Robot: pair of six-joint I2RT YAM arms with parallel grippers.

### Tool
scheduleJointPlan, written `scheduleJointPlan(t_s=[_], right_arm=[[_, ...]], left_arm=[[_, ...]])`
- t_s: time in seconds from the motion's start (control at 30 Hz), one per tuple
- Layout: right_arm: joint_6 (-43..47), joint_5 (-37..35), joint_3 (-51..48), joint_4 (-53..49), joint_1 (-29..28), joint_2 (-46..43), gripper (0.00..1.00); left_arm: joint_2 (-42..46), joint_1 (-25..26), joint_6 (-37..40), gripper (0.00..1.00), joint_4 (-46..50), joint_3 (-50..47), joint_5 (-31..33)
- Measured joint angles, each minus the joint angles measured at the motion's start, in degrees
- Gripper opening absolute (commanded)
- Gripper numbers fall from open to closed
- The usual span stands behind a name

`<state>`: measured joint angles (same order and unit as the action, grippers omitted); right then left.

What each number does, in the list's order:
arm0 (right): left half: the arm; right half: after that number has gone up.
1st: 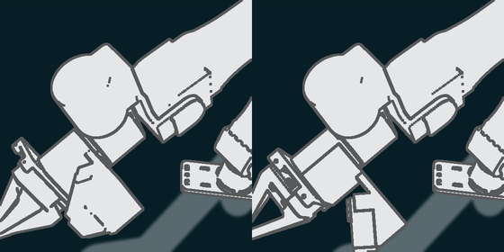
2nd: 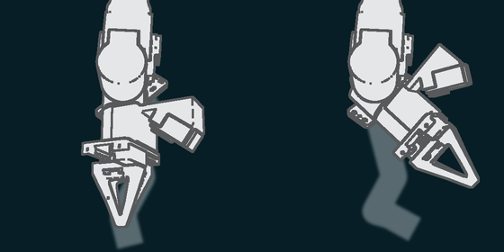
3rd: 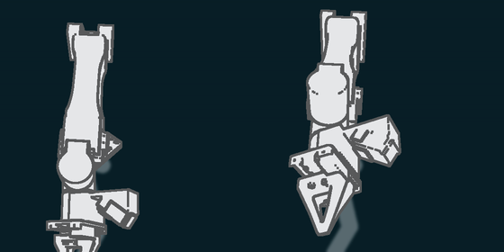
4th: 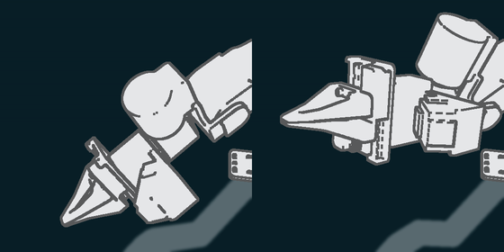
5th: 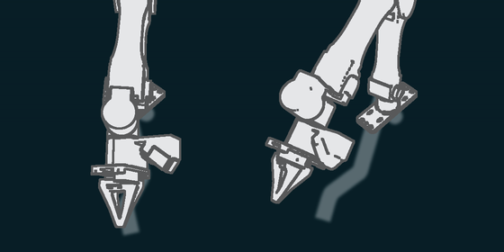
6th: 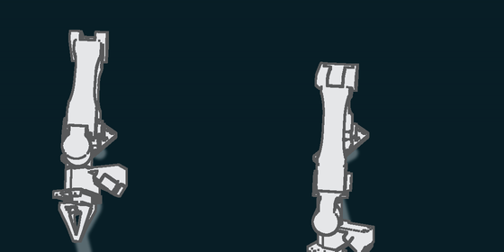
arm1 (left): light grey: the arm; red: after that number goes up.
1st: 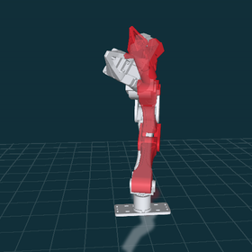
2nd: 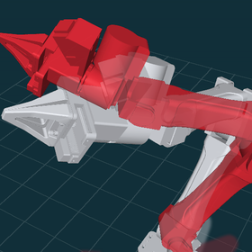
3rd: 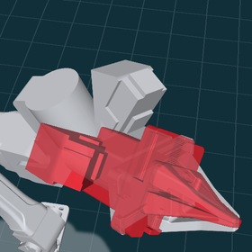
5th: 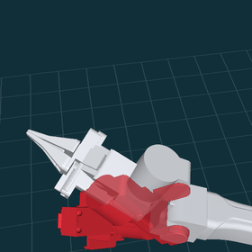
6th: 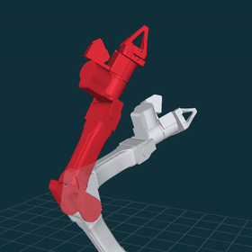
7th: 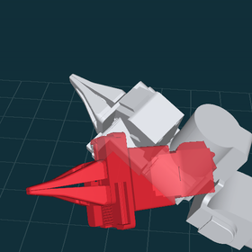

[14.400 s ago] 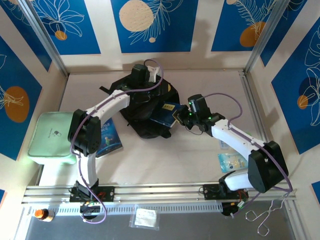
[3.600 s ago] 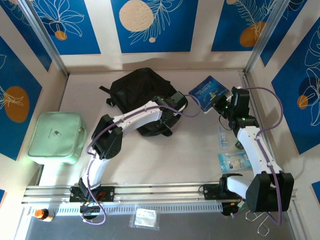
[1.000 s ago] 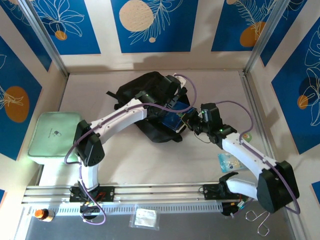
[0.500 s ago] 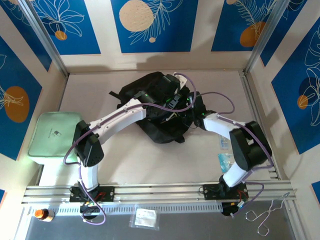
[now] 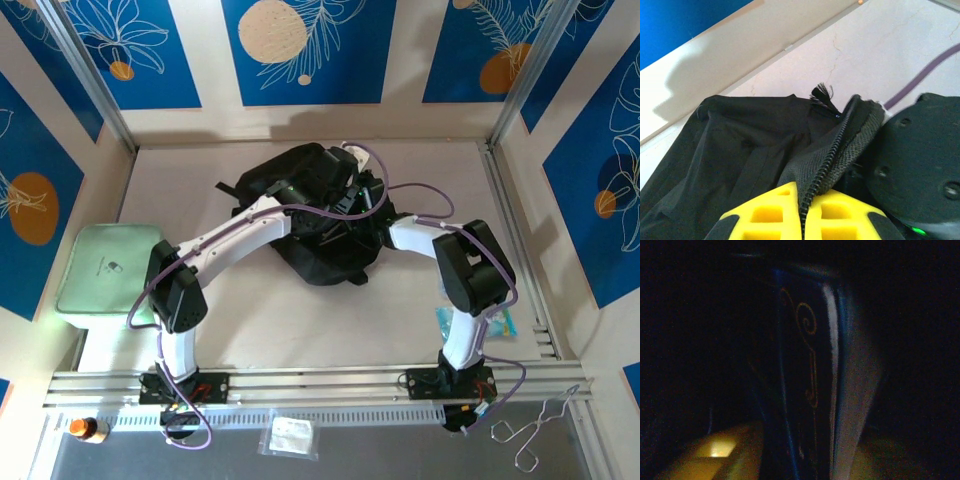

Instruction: Pack the student bag

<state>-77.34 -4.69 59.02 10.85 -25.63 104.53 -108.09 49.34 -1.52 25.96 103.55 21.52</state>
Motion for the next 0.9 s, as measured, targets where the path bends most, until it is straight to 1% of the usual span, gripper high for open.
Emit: scheduleJointPlan(t_s=[0.07, 0.23, 0.33, 0.4, 0.5, 0.57, 0.7, 0.8, 0.9], right_arm=[[-0.13, 0.31, -2.69, 0.00, 0.13, -2.54, 0.50], [-0.52, 2.19, -9.97, 0.07, 0.46, -11.78, 0.48], [-0.68, 3.41, -14.25, -1.07, 0.59, -18.27, 0.48], [-0.50, 3.41, -16.96, -2.93, 0.70, -23.08, 0.49], [-0.04, 2.08, -20.00, -7.76, 1.05, -30.69, 0.51], [0.31, 0.26, -21.27, -11.32, 1.79, -35.43, 0.54], [2.16, -5.31, -21.66, -19.67, 4.04, -43.06, 0.59], [4.31, -8.48, -21.64, -24.41, 5.88, -45.77, 0.63], [6.56, -10.67, -21.46, -28.13, 7.23, -46.49, 0.68]], left_arm=[[0.00, -0.11, -0.42, 0.01, -0.02, 0.00, -0.11], [0.00, -0.55, -2.16, 0.02, 0.00, 0.00, -0.79], [-0.04, -0.96, -3.85, 0.03, 0.02, 0.00, -2.54], [-0.13, -1.20, -4.74, 0.04, 0.04, 0.00, -3.76], [-0.31, -1.77, -6.16, 0.09, -0.04, -0.24, -6.62], [-0.31, -2.36, -7.23, 0.16, -0.28, -1.22, -9.44], [-0.31, -3.65, -8.90, 0.35, -1.42, -5.46, -16.11], [-0.28, -4.72, -10.08, 0.47, -2.03, -9.42, -20.98], [0.26, -6.10, -12.02, 0.57, -2.99, -13.55, -24.50]])
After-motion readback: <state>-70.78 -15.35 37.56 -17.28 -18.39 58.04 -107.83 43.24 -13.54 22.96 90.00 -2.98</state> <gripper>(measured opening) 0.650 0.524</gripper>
